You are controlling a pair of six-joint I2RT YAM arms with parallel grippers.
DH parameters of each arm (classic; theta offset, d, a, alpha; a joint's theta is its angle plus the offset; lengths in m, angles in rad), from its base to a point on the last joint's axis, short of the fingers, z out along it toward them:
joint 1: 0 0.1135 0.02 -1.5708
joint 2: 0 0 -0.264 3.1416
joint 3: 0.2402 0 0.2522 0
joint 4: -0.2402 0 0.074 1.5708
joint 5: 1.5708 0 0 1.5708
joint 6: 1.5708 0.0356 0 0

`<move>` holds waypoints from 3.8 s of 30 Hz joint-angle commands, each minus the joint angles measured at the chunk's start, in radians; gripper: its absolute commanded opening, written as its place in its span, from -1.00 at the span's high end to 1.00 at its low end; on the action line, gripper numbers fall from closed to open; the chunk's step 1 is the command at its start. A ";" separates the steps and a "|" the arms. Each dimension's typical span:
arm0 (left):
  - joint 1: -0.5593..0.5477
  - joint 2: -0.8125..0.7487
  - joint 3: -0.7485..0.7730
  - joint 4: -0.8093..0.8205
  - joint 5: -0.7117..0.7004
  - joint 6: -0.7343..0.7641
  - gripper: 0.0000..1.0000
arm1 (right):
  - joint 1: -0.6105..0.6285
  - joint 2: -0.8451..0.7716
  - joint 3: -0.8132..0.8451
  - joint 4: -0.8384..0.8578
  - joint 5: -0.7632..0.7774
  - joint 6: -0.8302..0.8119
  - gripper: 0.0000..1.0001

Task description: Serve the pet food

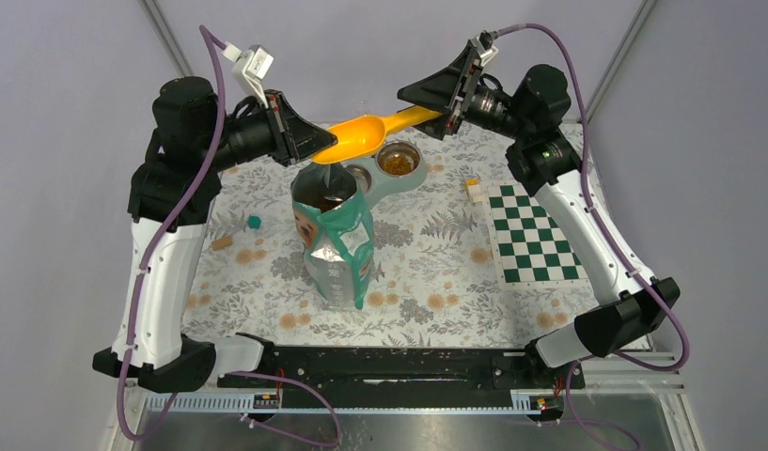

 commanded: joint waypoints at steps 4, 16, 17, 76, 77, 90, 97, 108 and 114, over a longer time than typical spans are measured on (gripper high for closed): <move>0.002 0.009 0.036 0.018 0.038 0.018 1.00 | -0.006 -0.041 0.042 -0.042 -0.061 -0.102 -0.53; 0.001 0.008 0.021 0.019 -0.006 0.007 1.00 | -0.004 -0.048 0.026 0.071 -0.126 -0.033 -0.02; 0.001 0.010 0.022 0.018 -0.007 0.004 1.00 | -0.004 -0.049 0.026 0.076 -0.131 -0.031 -0.02; 0.007 0.018 -0.113 -0.343 -0.578 0.216 0.98 | 0.012 -0.186 0.075 -0.480 0.216 -0.483 1.00; 0.007 0.019 -0.107 -0.346 -0.603 0.220 1.00 | 0.012 -0.188 0.077 -0.490 0.224 -0.489 1.00; 0.074 -0.053 0.001 -0.225 -0.958 0.247 1.00 | 0.012 -0.220 0.077 -0.535 0.374 -0.557 1.00; 0.104 -0.038 0.069 -0.201 -0.944 0.300 1.00 | 0.012 -0.215 0.071 -0.524 0.392 -0.560 1.00; 0.119 -0.043 0.052 -0.102 -0.916 0.385 1.00 | 0.012 -0.203 0.077 -0.523 0.376 -0.553 1.00; 0.117 -0.013 -0.012 -0.086 -0.684 0.385 1.00 | 0.012 -0.203 0.058 -0.552 0.379 -0.550 1.00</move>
